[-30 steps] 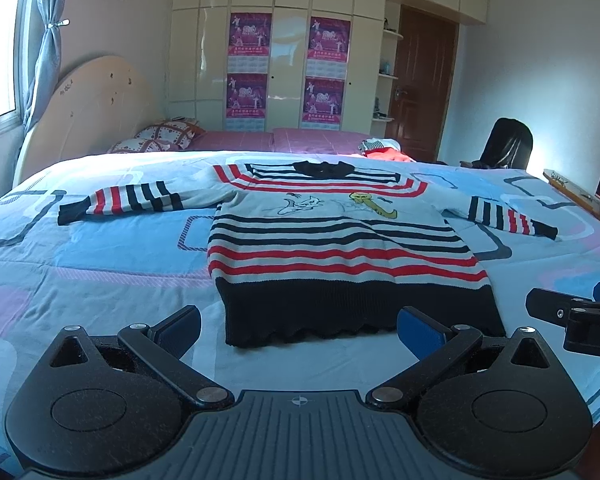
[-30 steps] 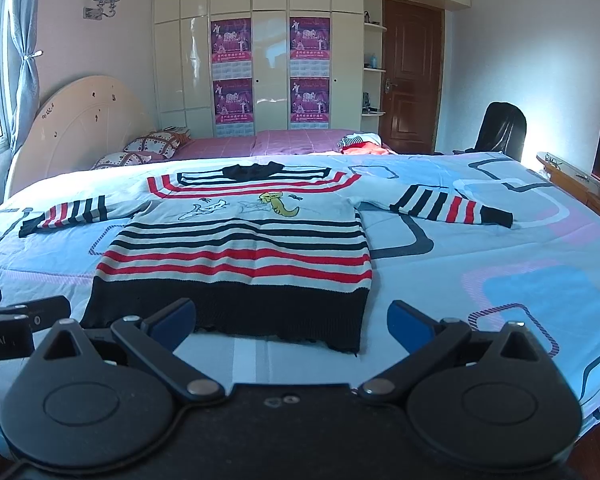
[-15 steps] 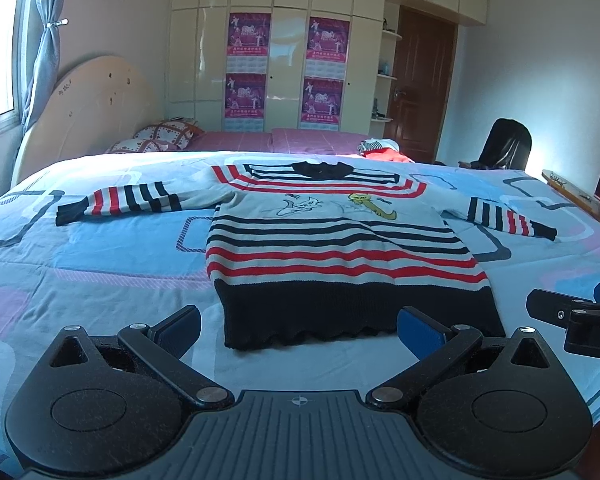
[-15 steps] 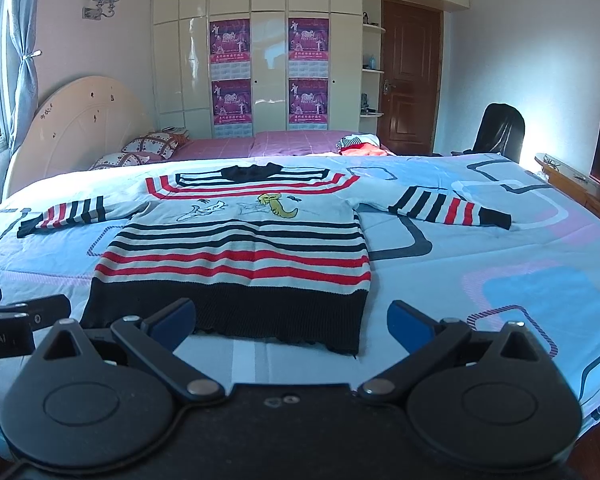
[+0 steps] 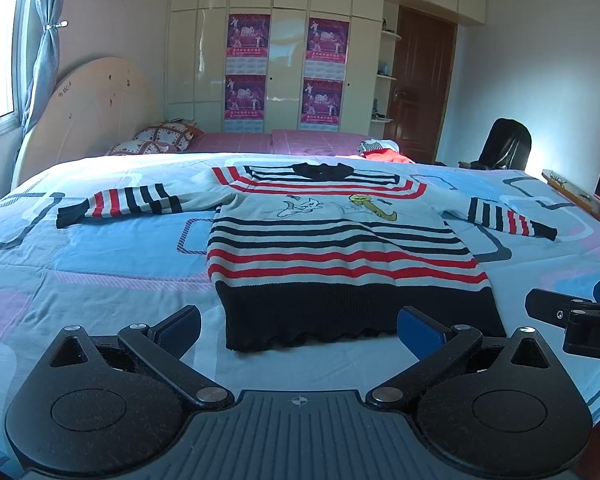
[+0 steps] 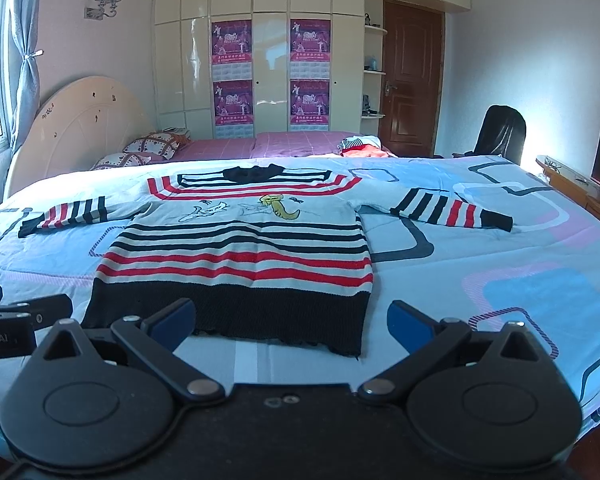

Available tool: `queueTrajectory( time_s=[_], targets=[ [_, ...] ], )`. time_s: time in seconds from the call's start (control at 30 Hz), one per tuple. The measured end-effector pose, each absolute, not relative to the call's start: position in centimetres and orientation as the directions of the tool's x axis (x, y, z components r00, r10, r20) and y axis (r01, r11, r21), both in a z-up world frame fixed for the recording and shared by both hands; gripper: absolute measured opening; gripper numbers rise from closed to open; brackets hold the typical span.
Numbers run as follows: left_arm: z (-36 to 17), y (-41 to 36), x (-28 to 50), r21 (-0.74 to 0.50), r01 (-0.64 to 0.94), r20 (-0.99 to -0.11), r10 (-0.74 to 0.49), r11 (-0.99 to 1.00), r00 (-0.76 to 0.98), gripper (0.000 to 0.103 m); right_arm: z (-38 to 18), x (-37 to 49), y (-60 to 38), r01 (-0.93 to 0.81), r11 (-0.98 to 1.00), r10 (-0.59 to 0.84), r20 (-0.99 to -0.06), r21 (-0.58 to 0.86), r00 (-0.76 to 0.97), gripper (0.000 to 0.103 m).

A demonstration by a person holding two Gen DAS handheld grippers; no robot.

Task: Fold small clothes

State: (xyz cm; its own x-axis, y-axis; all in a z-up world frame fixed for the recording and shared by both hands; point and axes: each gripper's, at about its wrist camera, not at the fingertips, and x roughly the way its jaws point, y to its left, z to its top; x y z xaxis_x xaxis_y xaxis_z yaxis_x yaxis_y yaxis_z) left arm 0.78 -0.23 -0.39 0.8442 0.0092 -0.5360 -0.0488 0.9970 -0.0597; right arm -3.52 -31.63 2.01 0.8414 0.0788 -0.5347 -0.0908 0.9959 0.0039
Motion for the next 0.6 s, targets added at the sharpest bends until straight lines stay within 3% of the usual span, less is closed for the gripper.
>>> queueTrajectory(
  time_s=[0.6],
  targets=[
    [-0.27,-0.19,0.93,-0.052,-0.057,-0.537,0.02,0.997,0.843,0.103,2.06,-3.5,-31.27,-0.092,0.996,0.079,-0.535,0.001,0.841,0.102]
  ],
)
